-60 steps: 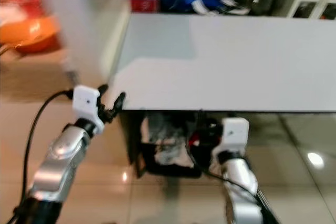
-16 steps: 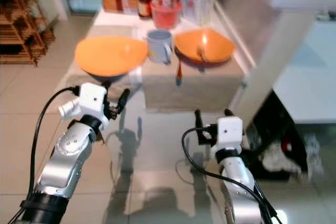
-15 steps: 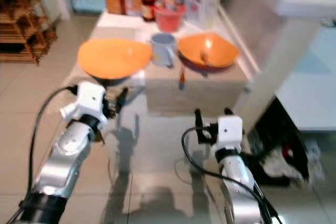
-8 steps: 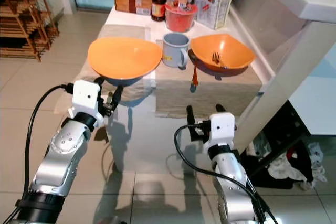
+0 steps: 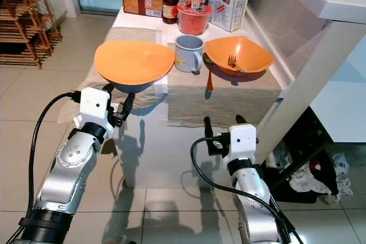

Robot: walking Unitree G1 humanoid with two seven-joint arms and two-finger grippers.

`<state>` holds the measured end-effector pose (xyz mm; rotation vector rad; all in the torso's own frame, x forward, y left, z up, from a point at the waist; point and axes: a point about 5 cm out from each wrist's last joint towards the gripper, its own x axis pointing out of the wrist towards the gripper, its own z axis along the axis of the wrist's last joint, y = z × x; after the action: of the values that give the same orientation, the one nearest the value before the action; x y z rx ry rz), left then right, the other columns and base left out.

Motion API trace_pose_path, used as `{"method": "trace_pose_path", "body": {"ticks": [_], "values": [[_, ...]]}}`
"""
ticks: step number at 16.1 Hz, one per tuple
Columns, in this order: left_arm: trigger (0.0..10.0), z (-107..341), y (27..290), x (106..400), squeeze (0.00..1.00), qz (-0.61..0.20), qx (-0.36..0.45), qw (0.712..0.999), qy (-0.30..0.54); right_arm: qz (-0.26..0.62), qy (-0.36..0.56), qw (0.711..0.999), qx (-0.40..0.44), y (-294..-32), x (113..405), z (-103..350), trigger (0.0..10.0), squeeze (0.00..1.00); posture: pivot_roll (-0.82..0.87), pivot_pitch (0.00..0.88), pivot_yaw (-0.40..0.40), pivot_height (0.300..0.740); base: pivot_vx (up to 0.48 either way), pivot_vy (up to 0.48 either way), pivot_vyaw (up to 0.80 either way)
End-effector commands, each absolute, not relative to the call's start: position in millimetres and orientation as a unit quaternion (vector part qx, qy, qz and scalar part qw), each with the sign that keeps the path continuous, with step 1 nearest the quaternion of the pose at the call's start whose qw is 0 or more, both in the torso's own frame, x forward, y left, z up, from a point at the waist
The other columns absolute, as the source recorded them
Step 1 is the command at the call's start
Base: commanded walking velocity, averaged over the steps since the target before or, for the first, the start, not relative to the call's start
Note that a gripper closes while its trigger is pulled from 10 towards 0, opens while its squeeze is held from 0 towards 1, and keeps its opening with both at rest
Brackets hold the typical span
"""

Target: Setting the table

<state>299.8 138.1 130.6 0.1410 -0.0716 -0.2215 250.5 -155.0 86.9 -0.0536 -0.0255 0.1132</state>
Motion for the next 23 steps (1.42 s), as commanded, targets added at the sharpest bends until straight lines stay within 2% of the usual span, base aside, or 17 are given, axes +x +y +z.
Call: {"method": "trace_pose_path", "body": {"ticks": [1, 8, 19, 23], "values": [[10.0, 135, 137, 301, 0.00, -0.106, 0.069, 0.991, -0.047, 0.041, -0.040, 0.998, -0.034, -163, 253, 99, 10.0, 0.00, 0.07, 0.000, -0.052, 0.740, 0.000, 0.000, 0.00], [10.0, 148, 146, 305, 0.00, -0.076, 0.058, 0.993, -0.075, 0.060, -0.069, 0.996, -0.008, -152, 259, 112, 10.0, 0.00, 0.08, 0.000, -0.045, 0.740, 0.000, 0.000, 0.00], [10.0, 155, 138, 307, 0.00, -0.097, 0.063, 0.989, -0.093, 0.072, -0.089, 0.993, -0.033, -149, 266, 123, 10.0, 0.00, 0.08, 0.000, -0.038, 0.740, 0.448, 0.000, 0.00], [10.0, 154, 138, 308, 0.00, -0.095, 0.060, 0.990, -0.091, 0.078, -0.083, 0.993, -0.032, -148, 265, 121, 10.0, 0.00, 0.08, 0.000, -0.044, 0.740, 0.000, 0.000, 0.00]]}}
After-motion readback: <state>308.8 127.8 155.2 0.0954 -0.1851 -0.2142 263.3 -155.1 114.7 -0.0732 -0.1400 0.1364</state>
